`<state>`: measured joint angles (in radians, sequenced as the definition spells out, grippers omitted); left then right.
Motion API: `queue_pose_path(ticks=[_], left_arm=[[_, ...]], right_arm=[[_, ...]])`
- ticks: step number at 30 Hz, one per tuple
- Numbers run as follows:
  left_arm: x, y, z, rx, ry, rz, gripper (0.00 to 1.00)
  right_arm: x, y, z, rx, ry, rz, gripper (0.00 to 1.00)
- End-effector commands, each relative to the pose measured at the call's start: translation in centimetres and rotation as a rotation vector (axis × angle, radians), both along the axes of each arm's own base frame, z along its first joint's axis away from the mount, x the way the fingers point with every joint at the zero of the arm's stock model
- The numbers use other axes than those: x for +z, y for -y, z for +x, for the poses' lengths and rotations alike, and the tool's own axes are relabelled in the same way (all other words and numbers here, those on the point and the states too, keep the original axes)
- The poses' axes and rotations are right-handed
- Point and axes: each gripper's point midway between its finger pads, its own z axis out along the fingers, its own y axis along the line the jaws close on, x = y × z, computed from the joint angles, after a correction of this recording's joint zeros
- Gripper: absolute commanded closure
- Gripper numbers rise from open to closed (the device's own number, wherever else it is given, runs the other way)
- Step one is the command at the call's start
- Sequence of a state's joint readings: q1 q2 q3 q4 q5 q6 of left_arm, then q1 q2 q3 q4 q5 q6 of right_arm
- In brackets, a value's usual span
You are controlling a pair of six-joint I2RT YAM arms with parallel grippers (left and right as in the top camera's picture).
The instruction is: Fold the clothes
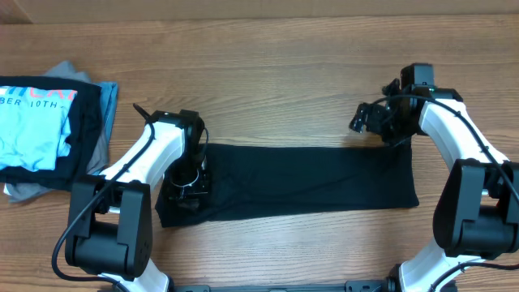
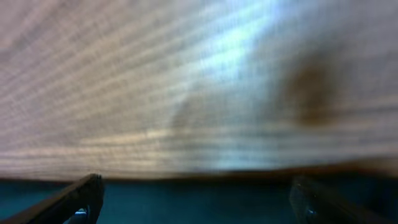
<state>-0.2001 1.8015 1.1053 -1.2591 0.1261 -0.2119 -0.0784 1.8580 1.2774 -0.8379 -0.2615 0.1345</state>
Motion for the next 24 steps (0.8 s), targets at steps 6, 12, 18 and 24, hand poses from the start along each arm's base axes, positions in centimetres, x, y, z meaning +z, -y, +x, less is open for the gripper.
queue_pose_path(ticks=[6,12,18,24], left_arm=[[-1.7,-1.6,0.2,0.043,0.037,0.101,0.94],[-2.3,-1.4,1.1,0.045,0.08,0.091,0.95],[-3.2,-1.1,2.3,0.057,0.118,0.085,0.95],[-5.4,-1.1,2.2,0.053,0.076,0.095,0.96]], right_arm=[[1.2,0.3,1.3,-0.007,0.047,-0.01,0.0],[1.2,0.3,1.3,-0.007,0.047,-0.01,0.0],[1.2,0.3,1.3,-0.007,0.047,-0.01,0.0],[1.2,0.3,1.3,-0.007,0.047,-0.01,0.0]])
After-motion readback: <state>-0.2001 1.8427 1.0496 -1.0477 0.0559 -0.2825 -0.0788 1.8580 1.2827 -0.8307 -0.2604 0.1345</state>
